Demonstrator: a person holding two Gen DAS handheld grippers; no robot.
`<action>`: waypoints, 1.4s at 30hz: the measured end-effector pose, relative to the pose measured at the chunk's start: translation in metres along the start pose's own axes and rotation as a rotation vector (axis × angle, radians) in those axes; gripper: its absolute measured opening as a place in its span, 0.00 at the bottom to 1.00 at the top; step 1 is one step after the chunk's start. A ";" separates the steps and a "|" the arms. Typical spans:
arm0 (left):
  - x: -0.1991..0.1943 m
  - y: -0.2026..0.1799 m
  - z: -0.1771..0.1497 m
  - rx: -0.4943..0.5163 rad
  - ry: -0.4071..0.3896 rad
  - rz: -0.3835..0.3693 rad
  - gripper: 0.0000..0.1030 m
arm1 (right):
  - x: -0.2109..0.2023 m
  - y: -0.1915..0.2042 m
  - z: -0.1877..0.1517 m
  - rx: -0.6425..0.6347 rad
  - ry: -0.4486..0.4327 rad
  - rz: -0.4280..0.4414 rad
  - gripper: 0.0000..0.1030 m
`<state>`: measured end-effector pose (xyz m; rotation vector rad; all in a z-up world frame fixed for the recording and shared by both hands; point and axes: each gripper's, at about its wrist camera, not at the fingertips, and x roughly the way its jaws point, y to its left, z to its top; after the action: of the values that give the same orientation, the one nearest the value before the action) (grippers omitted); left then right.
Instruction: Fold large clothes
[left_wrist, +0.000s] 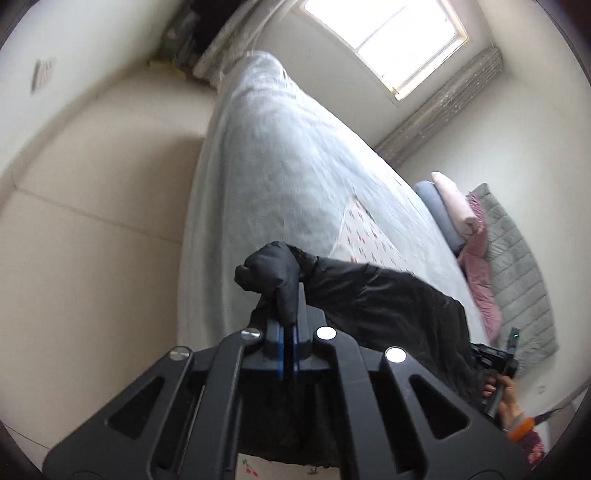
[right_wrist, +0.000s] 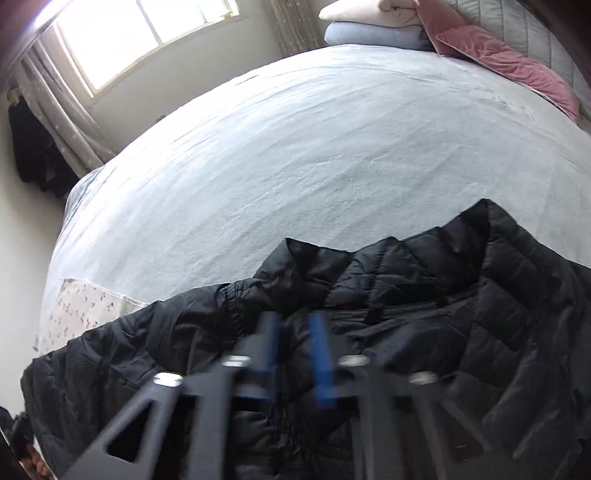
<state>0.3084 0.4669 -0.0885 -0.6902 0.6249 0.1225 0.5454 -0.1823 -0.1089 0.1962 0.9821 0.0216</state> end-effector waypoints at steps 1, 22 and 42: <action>-0.005 -0.014 0.011 0.046 -0.055 0.067 0.04 | 0.002 0.008 -0.001 -0.053 -0.032 -0.051 0.01; 0.100 -0.264 -0.112 0.721 0.198 0.288 0.76 | -0.055 0.016 -0.086 -0.291 -0.017 -0.115 0.51; -0.031 -0.414 -0.239 1.077 0.352 0.072 0.81 | -0.237 -0.224 -0.153 -0.121 0.180 -0.675 0.77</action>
<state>0.2906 -0.0004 0.0174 0.3657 0.9285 -0.2698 0.2711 -0.4034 -0.0356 -0.2586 1.1825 -0.5254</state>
